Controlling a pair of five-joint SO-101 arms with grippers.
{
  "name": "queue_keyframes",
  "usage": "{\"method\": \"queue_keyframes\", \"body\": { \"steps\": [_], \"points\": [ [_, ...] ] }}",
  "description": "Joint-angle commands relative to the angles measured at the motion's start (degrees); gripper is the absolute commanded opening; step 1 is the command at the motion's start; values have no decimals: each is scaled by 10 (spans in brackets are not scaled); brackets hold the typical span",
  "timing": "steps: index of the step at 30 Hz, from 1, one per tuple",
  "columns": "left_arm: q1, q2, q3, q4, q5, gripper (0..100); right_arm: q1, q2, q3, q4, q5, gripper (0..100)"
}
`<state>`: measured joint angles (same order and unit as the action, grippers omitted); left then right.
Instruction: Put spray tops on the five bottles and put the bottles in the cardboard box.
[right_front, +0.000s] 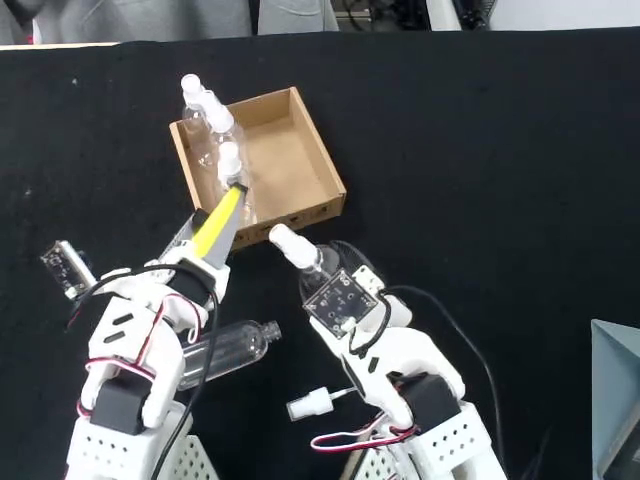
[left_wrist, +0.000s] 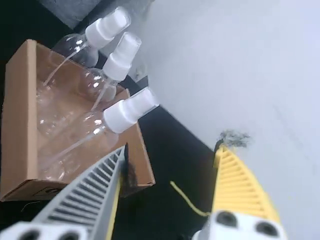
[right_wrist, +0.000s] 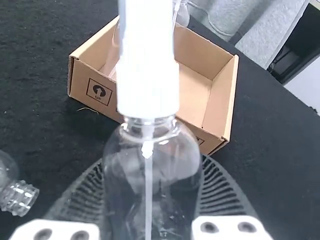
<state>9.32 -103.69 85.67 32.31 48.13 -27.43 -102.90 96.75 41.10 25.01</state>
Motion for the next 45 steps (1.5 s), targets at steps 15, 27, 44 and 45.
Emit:
{"method": "queue_keyframes", "body": {
  "steps": [15, 27, 44, 45],
  "points": [
    [109, -5, 116, -120, -103, 255, -13, -27, -2, -18, -5, 100],
    [129, -5, 109, -105, -106, 255, -12, -27, -2, -17, -5, 100],
    [173, -5, 41, 17, -107, 255, -10, -27, -2, -17, -4, 98],
    [173, -5, 41, 18, -107, 255, -9, -27, -2, -17, -4, 98]
  ]
}}
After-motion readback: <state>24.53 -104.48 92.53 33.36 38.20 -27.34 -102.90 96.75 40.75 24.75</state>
